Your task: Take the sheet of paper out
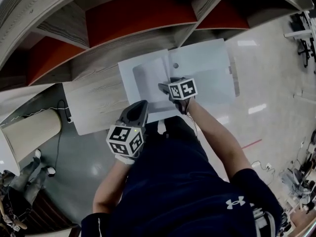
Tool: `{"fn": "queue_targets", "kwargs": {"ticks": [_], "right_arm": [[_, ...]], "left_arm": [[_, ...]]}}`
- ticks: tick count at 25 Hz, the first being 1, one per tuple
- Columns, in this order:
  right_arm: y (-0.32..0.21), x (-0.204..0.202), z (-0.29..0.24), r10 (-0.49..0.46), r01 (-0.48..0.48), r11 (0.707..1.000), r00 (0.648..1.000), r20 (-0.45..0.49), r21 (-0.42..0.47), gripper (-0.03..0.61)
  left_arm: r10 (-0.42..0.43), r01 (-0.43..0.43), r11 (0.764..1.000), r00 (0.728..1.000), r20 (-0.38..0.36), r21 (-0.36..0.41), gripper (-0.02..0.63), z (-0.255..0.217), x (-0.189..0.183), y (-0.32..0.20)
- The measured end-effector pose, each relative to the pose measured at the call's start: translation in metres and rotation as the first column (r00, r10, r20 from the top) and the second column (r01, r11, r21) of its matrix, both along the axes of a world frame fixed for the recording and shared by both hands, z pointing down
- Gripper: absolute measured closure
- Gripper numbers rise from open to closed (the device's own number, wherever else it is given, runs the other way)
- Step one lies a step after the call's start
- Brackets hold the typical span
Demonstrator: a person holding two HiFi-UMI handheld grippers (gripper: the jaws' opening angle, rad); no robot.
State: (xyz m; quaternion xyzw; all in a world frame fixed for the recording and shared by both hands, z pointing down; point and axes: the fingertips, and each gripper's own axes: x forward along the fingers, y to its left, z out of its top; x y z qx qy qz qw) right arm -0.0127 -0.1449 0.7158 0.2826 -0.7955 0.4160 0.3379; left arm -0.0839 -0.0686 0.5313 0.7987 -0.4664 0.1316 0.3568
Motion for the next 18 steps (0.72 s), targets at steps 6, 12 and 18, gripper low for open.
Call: {"fn": "queue_targets", "kwargs": {"ticks": [6,12,18], "right_arm": [[-0.006,-0.011,-0.005,-0.040,0.041,0.999,0.998,0.058,-0.026,0.381],[-0.011,-0.021,0.000,-0.003,0.023,0.991,0.989,0.148,-0.135,0.444],[-0.010,-0.026,0.007,0.041,0.002,0.977,0.979,0.200,-0.212,0.543]], "left_arm": [[-0.052,0.051,0.998,0.998,-0.025,-0.024,0.598,0.002,-0.010,0.009],[-0.078,0.076,0.996,0.996,-0.047,-0.047,0.598,0.006,-0.015,0.016],[-0.085,0.082,0.995,0.995,-0.054,-0.058,0.598,0.006,-0.015,0.019]]}}
